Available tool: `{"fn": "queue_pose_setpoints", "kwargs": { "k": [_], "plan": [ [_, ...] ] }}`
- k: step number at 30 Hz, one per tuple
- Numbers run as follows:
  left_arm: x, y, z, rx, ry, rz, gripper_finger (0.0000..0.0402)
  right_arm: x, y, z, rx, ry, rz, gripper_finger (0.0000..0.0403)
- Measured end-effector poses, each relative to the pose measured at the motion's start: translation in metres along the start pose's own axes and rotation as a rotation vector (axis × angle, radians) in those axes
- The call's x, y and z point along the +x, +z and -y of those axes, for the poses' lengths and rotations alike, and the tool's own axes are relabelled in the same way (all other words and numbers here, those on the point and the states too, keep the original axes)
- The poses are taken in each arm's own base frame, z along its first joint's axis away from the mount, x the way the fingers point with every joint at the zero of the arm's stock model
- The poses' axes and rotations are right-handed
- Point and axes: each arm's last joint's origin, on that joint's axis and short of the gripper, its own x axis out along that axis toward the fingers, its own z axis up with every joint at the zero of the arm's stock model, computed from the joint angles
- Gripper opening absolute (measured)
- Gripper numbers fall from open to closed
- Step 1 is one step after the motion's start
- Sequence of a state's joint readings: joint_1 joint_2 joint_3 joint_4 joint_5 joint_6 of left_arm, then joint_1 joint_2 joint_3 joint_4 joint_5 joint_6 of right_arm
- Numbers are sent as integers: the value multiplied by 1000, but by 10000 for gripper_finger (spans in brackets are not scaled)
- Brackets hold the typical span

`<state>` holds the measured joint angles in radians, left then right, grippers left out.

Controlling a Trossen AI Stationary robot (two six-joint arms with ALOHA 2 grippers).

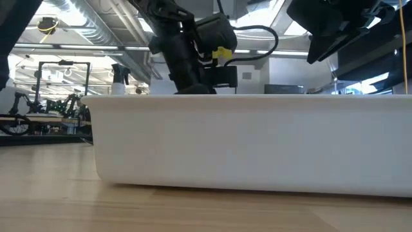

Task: Sort silverware
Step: Put the black spoon into the white silverware tray

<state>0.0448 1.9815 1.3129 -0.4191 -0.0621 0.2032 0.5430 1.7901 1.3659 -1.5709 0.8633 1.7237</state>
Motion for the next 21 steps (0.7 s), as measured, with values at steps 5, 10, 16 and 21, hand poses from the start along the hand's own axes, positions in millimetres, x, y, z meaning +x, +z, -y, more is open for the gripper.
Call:
{"fn": "queue_pose_setpoints", "kwargs": {
  "k": [5,10,16,21],
  "plan": [
    [1,-3,-4,-11,-11,-25,56,0,0,0,0,0,1,92],
    [1,-3,-4,-10,-38,-28,56,0,0,0,-1,0,2,92],
    [-2,0,-5,-10,-40,-37,56,0,0,0,-1,0,5,92],
    [-4,2,-5,-4,-37,-43,56,0,0,0,-1,0,5,92]
  ]
}}
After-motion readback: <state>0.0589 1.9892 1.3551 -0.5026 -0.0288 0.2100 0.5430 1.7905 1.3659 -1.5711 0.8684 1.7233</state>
